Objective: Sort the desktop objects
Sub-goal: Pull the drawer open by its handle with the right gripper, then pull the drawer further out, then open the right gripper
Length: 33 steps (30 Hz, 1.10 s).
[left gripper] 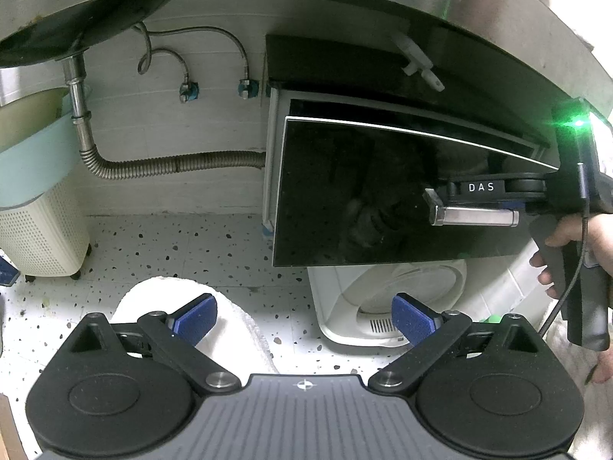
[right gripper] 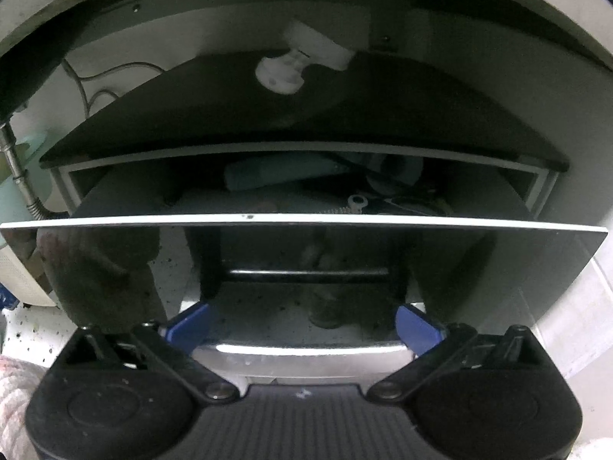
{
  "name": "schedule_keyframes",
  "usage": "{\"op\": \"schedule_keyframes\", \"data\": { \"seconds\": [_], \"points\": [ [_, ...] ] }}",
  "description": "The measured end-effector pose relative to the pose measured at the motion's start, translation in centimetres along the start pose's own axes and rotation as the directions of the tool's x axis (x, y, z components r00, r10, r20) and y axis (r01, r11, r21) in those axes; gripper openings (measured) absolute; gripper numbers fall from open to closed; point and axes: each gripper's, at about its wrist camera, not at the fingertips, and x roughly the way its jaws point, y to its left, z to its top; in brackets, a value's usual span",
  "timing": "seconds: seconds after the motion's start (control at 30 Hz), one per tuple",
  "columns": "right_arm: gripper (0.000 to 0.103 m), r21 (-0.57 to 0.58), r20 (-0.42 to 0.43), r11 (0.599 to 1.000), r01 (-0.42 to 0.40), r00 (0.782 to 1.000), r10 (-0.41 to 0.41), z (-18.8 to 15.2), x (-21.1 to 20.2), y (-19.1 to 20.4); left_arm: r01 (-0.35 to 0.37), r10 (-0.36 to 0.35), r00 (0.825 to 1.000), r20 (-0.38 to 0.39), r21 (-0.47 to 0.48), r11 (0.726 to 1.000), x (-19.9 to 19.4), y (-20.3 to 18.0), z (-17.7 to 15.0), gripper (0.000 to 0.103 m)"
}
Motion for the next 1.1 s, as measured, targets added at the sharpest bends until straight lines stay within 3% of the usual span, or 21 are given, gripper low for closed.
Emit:
{"op": "schedule_keyframes", "data": {
  "seconds": [1.1],
  "points": [
    [0.103, -0.004, 0.061, 1.0, -0.01, 0.998, 0.011, -3.3, -2.9, -0.1, -0.003, 0.003, 1.0, 0.002, -0.007, 1.0, 0.0, 0.0, 0.2, 0.099]
  ]
}}
